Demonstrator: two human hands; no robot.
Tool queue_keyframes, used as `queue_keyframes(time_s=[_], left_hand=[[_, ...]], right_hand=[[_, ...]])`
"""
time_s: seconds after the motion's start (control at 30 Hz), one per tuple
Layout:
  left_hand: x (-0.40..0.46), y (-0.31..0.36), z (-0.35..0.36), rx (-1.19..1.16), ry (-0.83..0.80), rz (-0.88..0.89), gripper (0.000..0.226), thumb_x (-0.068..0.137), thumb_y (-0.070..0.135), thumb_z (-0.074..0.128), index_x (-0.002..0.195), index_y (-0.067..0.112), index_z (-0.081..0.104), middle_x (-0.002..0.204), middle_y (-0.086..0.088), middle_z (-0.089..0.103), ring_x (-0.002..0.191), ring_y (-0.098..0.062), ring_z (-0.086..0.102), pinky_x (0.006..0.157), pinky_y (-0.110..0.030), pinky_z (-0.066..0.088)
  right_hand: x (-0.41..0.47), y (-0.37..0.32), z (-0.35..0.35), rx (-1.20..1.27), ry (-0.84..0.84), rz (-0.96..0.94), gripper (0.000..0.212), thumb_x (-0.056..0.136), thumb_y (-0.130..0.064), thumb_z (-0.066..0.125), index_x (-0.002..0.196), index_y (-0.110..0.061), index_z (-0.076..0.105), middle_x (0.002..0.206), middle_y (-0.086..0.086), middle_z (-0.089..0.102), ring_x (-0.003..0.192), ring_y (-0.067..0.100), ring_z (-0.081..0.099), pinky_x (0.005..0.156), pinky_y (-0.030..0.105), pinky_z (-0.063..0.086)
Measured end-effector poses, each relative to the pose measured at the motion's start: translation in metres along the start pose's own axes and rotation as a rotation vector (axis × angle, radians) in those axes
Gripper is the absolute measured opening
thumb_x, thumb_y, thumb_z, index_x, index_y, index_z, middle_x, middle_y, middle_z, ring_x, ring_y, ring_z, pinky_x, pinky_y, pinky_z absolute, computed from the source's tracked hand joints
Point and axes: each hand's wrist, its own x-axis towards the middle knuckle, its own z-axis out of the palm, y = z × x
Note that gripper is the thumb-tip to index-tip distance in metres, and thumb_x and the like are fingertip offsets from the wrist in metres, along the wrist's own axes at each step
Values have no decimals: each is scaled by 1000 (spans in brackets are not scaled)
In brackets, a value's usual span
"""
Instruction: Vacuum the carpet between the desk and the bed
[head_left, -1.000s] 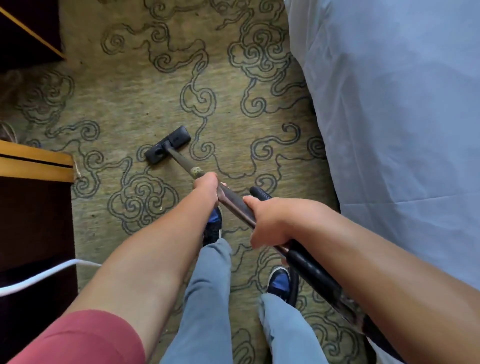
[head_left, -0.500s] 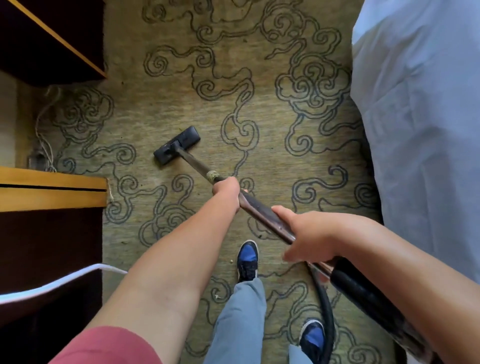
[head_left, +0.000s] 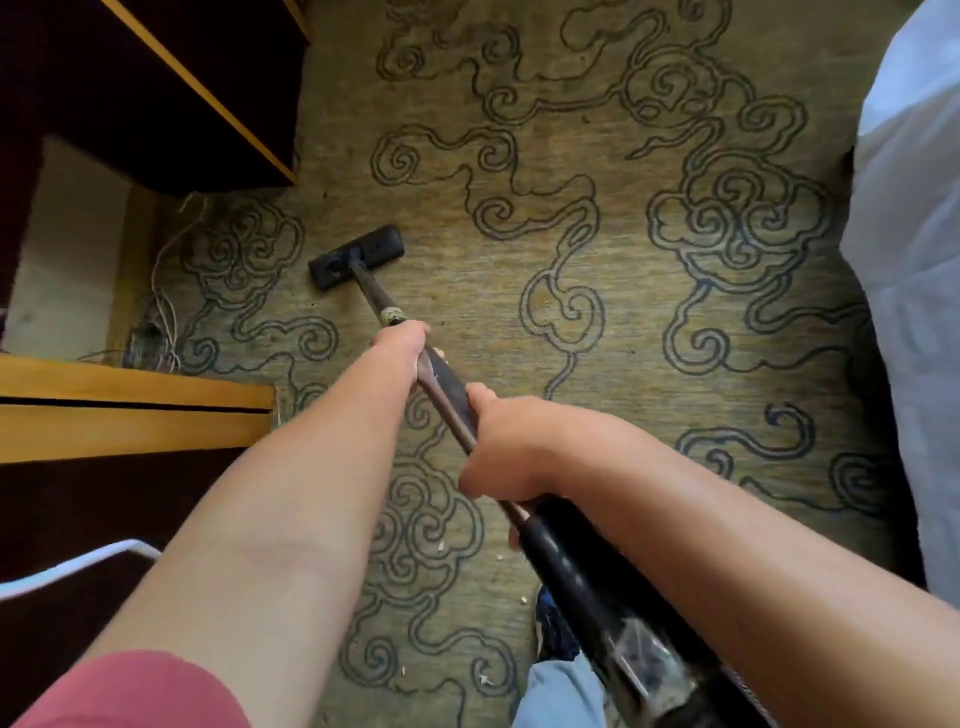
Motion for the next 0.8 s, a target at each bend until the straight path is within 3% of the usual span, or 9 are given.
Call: queue_keyframes(time_s=[0.13,0.27,0.4,0.43,0.53,0.67,0.8], left_hand=[[45,23,-41,-75,-26,-44,46,95,36,65,134,12,60,107,-7,72,85,-27,69,59,-36,49],[64,12,-52,-124,-12,-19,39,96,29,65,128,6,63,74,-7,67,61,-23,63,50,-32,46],[58,-25,-47,-196,15,42,31,98,20,62,119,-2,58,70,-14,61,44,-23,62,35,-26,49],[56,-34,-46,-211,7,40,29,99,19,62,119,-2,56,71,-15,60,40,-22,61,37,-28,52],[46,-66,-50,-235,18,8,36,98,20,62,124,-4,57,80,-16,64,57,-26,65,69,-42,63],[14,-101,-41,-264,41,-37,36,98,21,57,124,-5,58,85,-21,69,68,-32,70,75,-43,63],[-33,-144,-26,-289,-5,-113,42,98,23,53,131,-3,57,122,-25,69,106,-40,72,94,-50,59]], right_hand=[[43,-40,-2,4,10,-55,79,90,-19,63,155,-11,19,131,15,58,108,34,64,87,40,56],[68,-47,21,9,-22,-58,85,91,-22,62,157,-13,9,131,18,56,102,33,62,84,39,55],[61,-28,47,-50,-71,-67,106,89,-23,65,160,-18,-14,131,19,59,96,31,61,77,33,48],[57,-22,51,-57,-83,-69,109,88,-25,66,160,-19,-15,130,19,60,92,29,59,77,32,47],[39,-13,65,-89,-137,-71,110,86,-26,66,160,-22,-16,126,17,63,85,27,55,77,31,47],[6,2,83,-139,-175,-59,111,86,-25,65,159,-24,-18,123,17,64,84,28,55,75,30,47],[-46,27,96,-213,-199,-4,110,84,-27,63,158,-30,-18,101,7,58,84,27,58,78,33,51]])
